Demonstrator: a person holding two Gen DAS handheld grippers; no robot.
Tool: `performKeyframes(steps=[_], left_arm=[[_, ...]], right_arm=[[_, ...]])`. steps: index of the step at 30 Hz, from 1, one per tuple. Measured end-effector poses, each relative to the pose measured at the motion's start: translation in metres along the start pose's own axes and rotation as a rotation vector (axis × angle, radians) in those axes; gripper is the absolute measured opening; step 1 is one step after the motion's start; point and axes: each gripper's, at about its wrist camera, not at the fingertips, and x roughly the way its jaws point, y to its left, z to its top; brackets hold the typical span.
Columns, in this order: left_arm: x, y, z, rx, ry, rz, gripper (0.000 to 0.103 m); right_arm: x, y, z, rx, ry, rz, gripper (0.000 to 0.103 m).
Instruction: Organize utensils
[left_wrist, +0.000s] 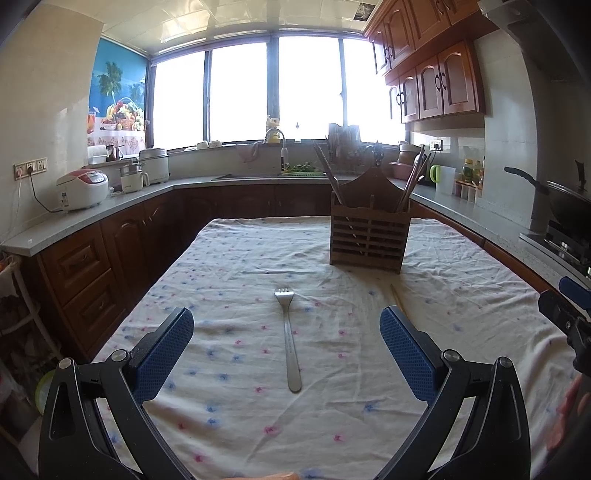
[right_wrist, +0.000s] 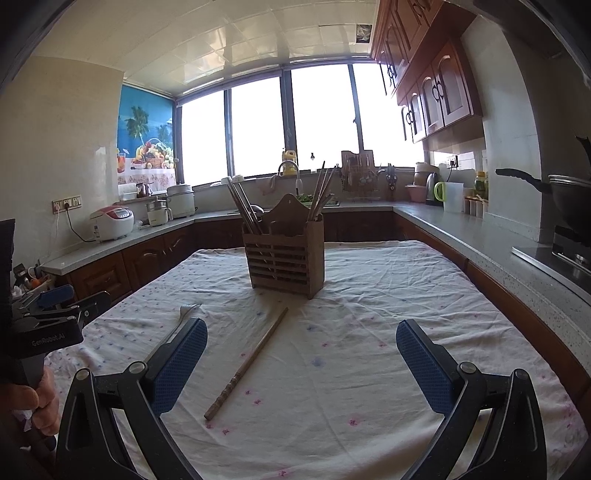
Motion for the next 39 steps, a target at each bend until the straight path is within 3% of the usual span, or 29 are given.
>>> performKeyframes(steps=[39], left_arm=[[0.008,-0.004,0.002,0.019,0.014,-0.024,0.103]], right_arm=[[0.011,-0.001,0.002,0.011,0.030,0.012,0.103]])
